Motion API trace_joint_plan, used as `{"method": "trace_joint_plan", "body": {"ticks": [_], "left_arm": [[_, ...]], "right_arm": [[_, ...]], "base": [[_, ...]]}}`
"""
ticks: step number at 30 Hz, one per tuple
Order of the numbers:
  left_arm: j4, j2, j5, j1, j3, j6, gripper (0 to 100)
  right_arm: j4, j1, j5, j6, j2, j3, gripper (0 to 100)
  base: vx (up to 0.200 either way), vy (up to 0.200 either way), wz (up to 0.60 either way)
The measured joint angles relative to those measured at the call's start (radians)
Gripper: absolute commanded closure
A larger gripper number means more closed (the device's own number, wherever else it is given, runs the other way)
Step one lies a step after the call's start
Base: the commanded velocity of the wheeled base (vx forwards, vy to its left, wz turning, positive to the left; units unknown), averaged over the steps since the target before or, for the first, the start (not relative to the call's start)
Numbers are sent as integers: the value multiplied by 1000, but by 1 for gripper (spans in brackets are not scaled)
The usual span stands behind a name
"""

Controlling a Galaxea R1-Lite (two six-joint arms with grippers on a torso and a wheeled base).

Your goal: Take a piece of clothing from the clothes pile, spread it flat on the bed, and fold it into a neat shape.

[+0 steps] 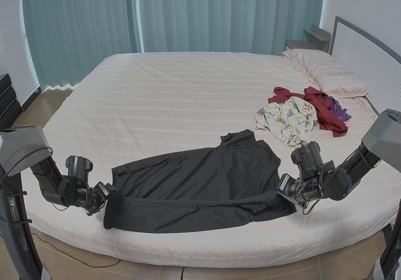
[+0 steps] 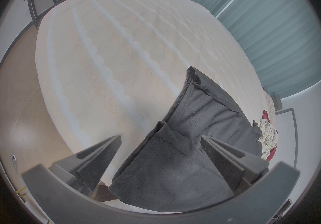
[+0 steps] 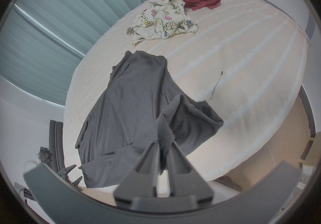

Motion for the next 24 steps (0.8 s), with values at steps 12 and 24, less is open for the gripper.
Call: {"method": "trace_joint_plan", "body": {"ticks": [12,24], "left_arm": [[0,0,0,0,0,0,0],[0,0,1,0,7,28,0]], "right_arm": [[8,5,10,-45,7,53,0],[-238,-21,6,-107,108,36,0]], "base": [[0,0,0],[0,0,0]]}}
